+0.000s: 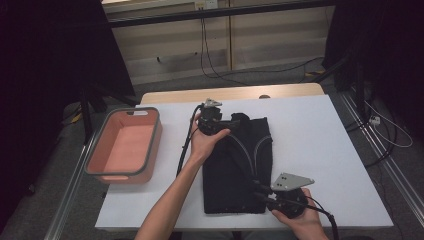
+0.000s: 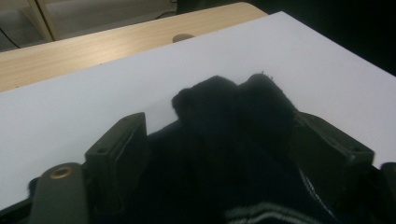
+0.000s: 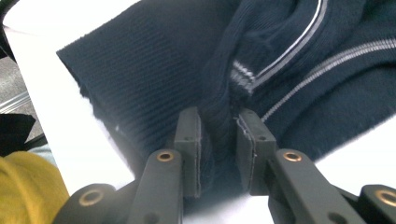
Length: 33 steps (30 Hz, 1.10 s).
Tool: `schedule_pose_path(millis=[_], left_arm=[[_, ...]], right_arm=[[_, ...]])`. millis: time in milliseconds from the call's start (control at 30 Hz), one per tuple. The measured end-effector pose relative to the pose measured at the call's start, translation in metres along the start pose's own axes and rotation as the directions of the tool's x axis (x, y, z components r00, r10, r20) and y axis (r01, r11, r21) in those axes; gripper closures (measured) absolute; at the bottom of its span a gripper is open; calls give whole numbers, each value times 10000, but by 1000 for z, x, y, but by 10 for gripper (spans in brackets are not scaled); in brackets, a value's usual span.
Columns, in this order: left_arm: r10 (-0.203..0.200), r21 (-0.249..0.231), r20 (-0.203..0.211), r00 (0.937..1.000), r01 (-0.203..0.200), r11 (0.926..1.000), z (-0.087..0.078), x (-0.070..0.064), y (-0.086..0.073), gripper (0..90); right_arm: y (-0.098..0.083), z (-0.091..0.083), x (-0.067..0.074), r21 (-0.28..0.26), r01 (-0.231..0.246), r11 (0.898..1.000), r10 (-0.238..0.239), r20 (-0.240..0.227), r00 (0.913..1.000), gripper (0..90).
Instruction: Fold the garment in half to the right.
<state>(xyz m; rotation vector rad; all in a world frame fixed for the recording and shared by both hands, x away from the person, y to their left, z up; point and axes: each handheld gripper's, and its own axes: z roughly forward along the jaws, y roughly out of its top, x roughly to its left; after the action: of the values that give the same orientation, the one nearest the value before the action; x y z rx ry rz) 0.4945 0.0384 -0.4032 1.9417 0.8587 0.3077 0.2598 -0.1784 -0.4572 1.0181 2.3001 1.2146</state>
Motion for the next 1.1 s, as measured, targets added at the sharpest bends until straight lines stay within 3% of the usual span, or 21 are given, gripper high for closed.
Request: schedule_pose_path(millis=[133, 233, 333, 400, 467, 533, 733, 833, 933, 1000, 1033, 1100], left_arm=[[52, 22, -63, 10000, -51, 10000, -9, 4, -5, 132], [338, 144, -276, 9990, -335, 9993, -16, 7, -12, 94], [656, 380, -899, 9938, -624, 9973, -23, 7, -18, 49], [785, 353, -886, 9930, -756, 9965, -26, 8, -21, 53], [371, -43, -390, 9986, -373, 9993, -38, 14, -28, 51], [382, -142, -356, 9986, -388, 9991, -43, 15, -33, 50], [796, 100, -300, 9964, -793, 9968, -56, 14, -49, 50], [763, 69, -204, 9969, -762, 9971, -66, 12, -66, 50], [1106, 229, -239, 9936, -1100, 9937, -73, 8, -76, 50], [1135, 214, -326, 9930, -1129, 9934, -76, 6, -80, 51], [1188, 242, -174, 9928, -1183, 9927, -83, 6, -87, 51], [1205, 312, -153, 9926, -1200, 9923, -89, 6, -96, 52]], right_arm=[[-2, -4, 0, 50, -32, 10000, 32, 57, 10000, 660], [-1, -5, -2, -17, -89, 10000, 90, 105, 9999, 523], [6, -7, -5, -201, -63, 9998, 65, 82, 9999, 415], [12, -7, -7, -314, -25, 9995, 26, 30, 10000, 347], [20, -7, -9, -527, 45, 9986, -44, 30, 10000, 329], [30, -9, -12, -807, 169, 9966, -168, 26, 9999, 300], [56, -6, -24, -1156, 266, 9929, -254, 120, 9996, 332], [68, 9, -34, -973, 409, 9944, -395, 164, 9991, 413], [77, 30, -40, -696, 695, 9952, -672, 342, 9972, 531], [83, 44, -41, -472, 984, 9940, -953, 637, 9934, 569], [86, 53, -42, -334, 967, 9947, -944, 664, 9933, 588], [91, 63, -42, -203, 1343, 9907, -1303, 1358, 9821, 600]])
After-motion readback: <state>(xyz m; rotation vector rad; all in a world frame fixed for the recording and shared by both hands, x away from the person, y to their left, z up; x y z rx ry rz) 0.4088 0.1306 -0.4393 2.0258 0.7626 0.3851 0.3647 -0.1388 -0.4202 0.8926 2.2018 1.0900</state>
